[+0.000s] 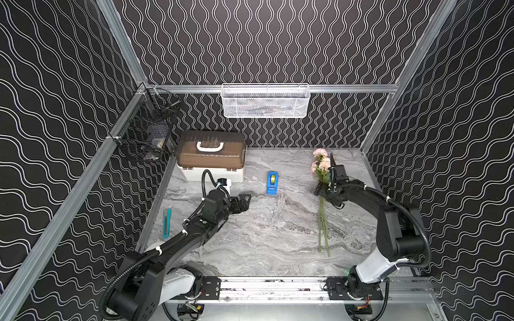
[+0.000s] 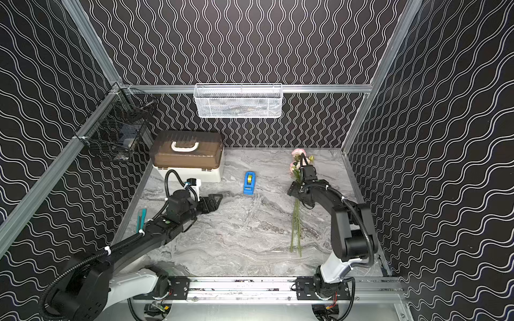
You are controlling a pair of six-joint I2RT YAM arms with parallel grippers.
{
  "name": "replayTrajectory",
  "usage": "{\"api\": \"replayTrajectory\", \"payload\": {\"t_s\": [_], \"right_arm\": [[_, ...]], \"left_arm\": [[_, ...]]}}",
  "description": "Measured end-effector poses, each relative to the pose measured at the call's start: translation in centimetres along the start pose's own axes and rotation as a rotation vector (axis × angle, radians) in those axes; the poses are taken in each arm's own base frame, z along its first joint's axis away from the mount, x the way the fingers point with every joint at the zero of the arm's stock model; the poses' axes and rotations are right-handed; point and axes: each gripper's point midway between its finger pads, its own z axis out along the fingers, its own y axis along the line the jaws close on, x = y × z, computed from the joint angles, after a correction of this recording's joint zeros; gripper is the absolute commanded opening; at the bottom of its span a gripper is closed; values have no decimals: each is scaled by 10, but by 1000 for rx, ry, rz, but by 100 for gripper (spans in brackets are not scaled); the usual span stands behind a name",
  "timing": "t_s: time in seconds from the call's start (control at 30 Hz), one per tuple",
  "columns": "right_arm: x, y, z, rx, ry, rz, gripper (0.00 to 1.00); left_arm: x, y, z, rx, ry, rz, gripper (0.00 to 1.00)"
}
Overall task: Wrap bouquets with tape
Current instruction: Pick up the unwrapped bouquet from the center of the board.
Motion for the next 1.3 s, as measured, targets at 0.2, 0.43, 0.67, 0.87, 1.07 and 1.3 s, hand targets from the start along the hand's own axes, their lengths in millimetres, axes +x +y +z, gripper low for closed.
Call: {"api": "replayTrajectory", "payload": {"t_s": [0.2, 0.43, 0.67, 0.87, 1.07, 1.3], "right_arm": [[1, -13, 16, 109, 16, -25, 61], [1, -11, 30, 147, 32, -69, 43], [0, -8, 25, 147, 9, -97, 5], [-1, -10, 5, 122, -36, -116, 0], [-11, 7, -54, 14, -176, -164, 0], [5, 54, -144, -229, -376, -402, 0]], "left_arm": [[13, 4, -2, -15, 26, 26, 91], [14, 2, -2, -17, 30, 58, 91], [13, 2, -5, -20, 19, 64, 91], [1, -5, -6, -10, -8, 66, 91], [-19, -24, -18, 40, -64, 42, 88], [-40, -62, -53, 128, -102, 19, 87]]}}
